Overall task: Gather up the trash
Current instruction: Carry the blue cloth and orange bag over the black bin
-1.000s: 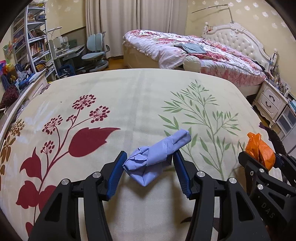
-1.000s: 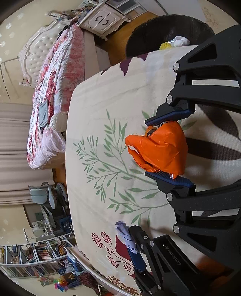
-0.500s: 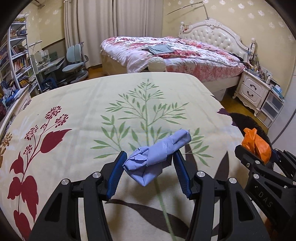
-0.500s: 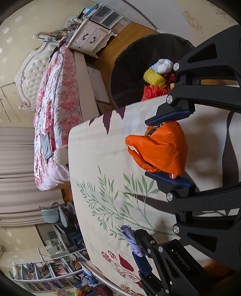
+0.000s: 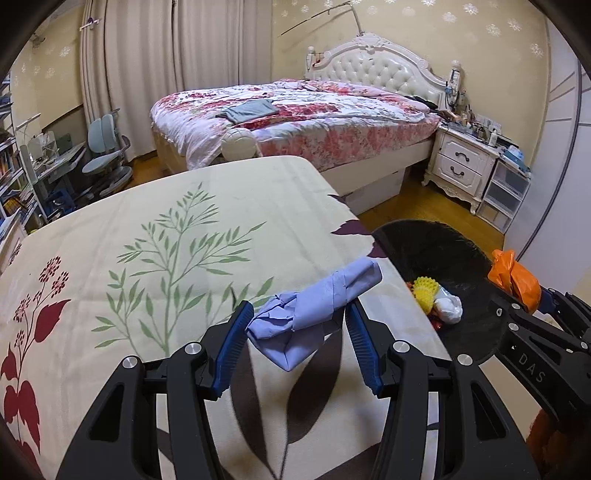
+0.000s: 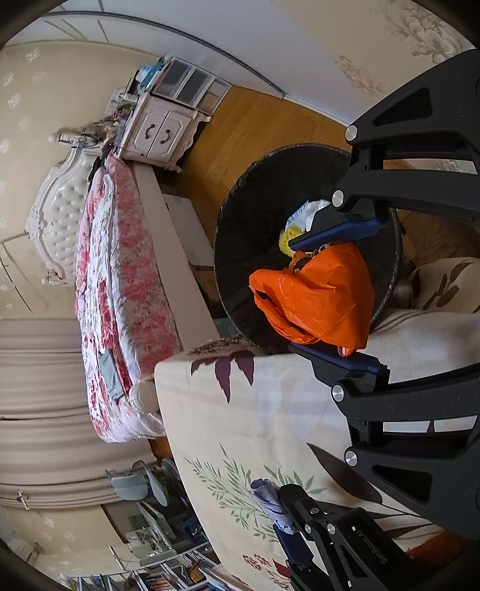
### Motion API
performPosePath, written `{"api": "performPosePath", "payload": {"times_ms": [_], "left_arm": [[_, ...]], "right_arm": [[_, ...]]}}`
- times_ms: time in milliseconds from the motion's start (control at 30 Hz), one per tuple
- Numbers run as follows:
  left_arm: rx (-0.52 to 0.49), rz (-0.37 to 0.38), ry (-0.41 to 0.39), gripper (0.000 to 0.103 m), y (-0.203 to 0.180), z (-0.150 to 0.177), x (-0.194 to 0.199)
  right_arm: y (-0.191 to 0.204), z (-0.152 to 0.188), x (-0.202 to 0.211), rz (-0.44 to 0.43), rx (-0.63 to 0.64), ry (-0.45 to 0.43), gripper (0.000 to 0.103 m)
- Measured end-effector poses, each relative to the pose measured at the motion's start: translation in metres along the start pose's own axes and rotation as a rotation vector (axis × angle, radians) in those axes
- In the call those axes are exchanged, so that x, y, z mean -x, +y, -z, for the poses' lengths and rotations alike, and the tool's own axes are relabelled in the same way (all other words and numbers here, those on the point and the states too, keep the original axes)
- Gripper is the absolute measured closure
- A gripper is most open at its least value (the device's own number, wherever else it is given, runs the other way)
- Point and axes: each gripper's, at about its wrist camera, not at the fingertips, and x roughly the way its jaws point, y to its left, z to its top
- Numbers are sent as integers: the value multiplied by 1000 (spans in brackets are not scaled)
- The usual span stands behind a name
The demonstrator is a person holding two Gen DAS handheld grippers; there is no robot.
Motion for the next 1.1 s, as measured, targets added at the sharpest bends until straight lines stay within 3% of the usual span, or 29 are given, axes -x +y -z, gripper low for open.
{"api": "performPosePath", "payload": {"times_ms": [333, 1100], "left_arm": [[-42, 59, -32, 49, -44, -22, -22], [-107, 51, -12, 49, -92, -51, -70]], "right_arm": [[-33, -13, -10, 40, -42, -32, 56], [-74, -31, -46, 80, -102, -12, 55]]}}
